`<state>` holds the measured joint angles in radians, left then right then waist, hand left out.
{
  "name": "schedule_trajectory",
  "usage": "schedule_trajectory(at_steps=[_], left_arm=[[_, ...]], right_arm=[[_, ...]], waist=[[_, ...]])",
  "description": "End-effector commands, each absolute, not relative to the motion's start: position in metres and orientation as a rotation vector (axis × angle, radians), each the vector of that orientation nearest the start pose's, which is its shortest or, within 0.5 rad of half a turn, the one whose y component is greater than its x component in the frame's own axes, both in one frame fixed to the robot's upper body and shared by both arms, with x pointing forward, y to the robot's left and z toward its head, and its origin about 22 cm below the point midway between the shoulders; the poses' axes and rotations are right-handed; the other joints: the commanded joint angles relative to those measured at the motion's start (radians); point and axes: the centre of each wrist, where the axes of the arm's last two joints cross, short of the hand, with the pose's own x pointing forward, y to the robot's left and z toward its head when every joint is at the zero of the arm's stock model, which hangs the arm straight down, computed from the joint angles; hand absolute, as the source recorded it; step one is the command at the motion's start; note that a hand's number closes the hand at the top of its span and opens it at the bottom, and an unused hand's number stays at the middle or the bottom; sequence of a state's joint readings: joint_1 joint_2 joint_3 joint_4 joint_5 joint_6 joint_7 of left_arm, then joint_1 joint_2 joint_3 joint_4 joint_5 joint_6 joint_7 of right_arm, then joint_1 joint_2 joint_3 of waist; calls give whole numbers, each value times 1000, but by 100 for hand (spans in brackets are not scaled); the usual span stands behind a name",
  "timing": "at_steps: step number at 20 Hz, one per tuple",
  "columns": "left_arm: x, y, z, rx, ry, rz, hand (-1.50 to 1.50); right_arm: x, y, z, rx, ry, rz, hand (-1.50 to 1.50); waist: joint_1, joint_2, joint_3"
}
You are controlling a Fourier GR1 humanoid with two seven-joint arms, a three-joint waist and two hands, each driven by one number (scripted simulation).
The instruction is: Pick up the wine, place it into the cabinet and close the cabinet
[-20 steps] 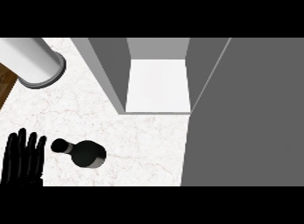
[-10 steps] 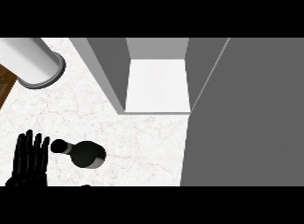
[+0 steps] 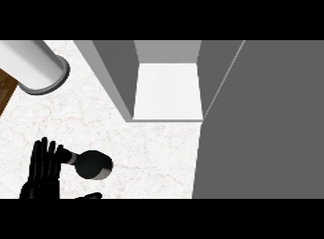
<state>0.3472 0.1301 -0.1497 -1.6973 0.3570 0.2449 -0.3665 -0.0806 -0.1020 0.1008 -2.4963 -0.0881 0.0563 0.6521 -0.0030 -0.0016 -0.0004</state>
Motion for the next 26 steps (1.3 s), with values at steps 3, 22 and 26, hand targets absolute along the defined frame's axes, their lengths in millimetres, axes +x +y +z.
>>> schedule_trajectory(at_steps=[3, 22, 26], left_arm=[[161, 248, -54, 63, -1678, 391, -150], [159, 248, -108, 67, -1640, 379, -150], [162, 246, -116, 28, -1632, 370, -150]], right_arm=[[126, -223, 227, 222, -1949, 258, -150], [133, -227, 219, 220, -1943, 269, -150], [124, -216, 227, 213, -1970, 269, -150]], waist=[[0, 1, 0], [0, 1, 0], [0, 0, 0]])
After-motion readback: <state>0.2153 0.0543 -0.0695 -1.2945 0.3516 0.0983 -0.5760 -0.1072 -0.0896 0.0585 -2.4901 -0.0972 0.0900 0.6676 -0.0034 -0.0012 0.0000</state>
